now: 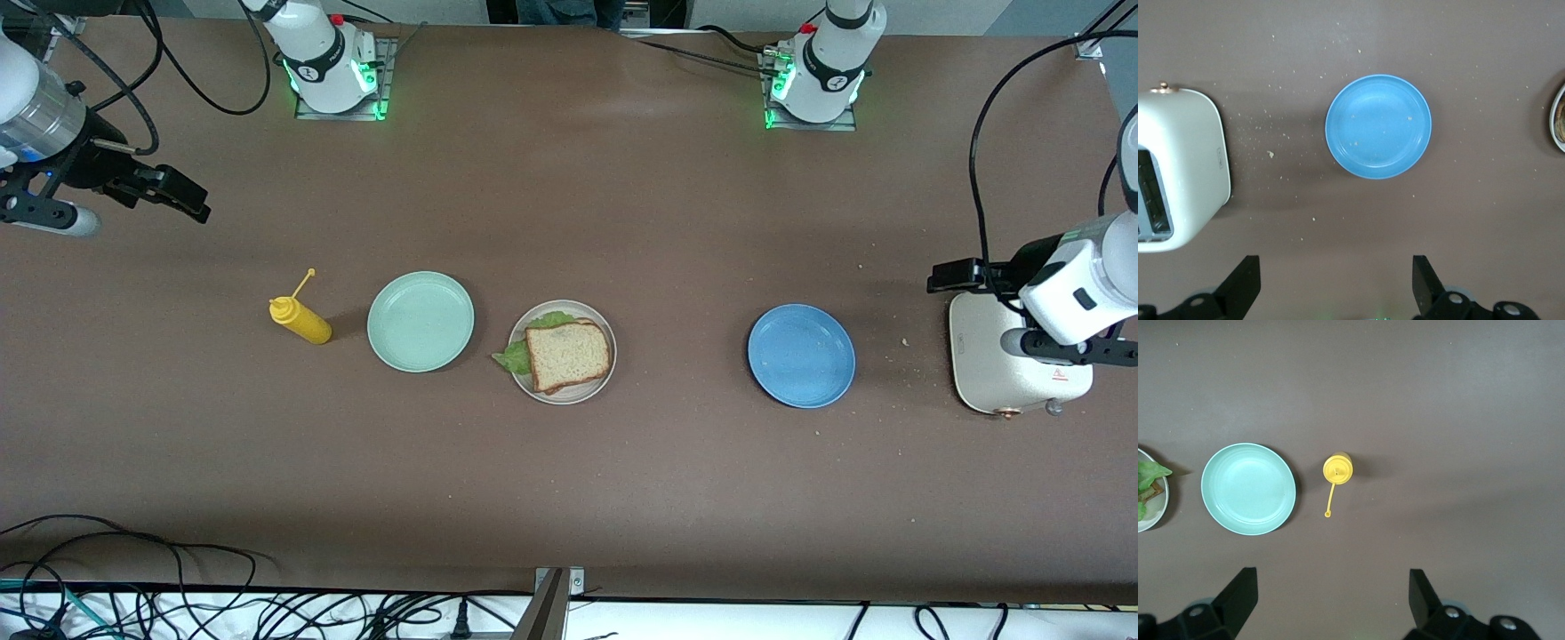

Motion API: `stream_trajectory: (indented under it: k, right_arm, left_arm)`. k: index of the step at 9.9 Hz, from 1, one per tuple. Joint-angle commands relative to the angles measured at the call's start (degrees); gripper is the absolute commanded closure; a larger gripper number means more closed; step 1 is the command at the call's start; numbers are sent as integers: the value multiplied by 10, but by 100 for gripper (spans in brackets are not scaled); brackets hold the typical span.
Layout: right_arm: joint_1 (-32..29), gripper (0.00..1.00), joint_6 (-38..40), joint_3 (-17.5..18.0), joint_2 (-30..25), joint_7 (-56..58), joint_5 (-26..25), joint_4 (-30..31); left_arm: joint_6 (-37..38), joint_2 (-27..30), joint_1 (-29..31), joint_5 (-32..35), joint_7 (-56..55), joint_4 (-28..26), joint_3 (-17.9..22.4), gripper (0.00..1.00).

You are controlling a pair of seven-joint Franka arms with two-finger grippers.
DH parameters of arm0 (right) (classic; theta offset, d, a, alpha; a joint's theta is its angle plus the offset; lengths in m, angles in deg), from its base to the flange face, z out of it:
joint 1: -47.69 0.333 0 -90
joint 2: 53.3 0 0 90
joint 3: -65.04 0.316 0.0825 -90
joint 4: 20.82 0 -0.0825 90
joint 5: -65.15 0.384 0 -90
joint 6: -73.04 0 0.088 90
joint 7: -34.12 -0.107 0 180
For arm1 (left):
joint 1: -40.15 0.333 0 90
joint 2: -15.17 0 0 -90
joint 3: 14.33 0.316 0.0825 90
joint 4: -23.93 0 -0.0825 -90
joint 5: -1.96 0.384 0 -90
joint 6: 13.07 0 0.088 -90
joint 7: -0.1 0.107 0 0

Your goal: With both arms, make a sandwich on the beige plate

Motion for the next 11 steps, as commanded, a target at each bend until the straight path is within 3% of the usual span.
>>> stream_trajectory:
  k: [1,3,7,10,11]
  right_arm:
    - [-4,0,3,-2,-3,16,15,-5]
    - [-4,0,1,-1,-2,16,14,-5]
    - [-4,0,3,-1,5,13,8,-15]
    - [-4,0,7,0,22,11,7,-39]
    - [-4,0,7,0,22,10,7,-39]
  left_arm:
    - [41,42,-3,19,-15,-2,-4,0]
    - [65,70,-4,18,-38,-12,-13,0]
    - [42,73,-5,19,-59,-43,-24,0]
    - [-52,142,-4,19,-59,-168,-30,0]
    - [-59,144,-5,19,-56,-175,-31,0]
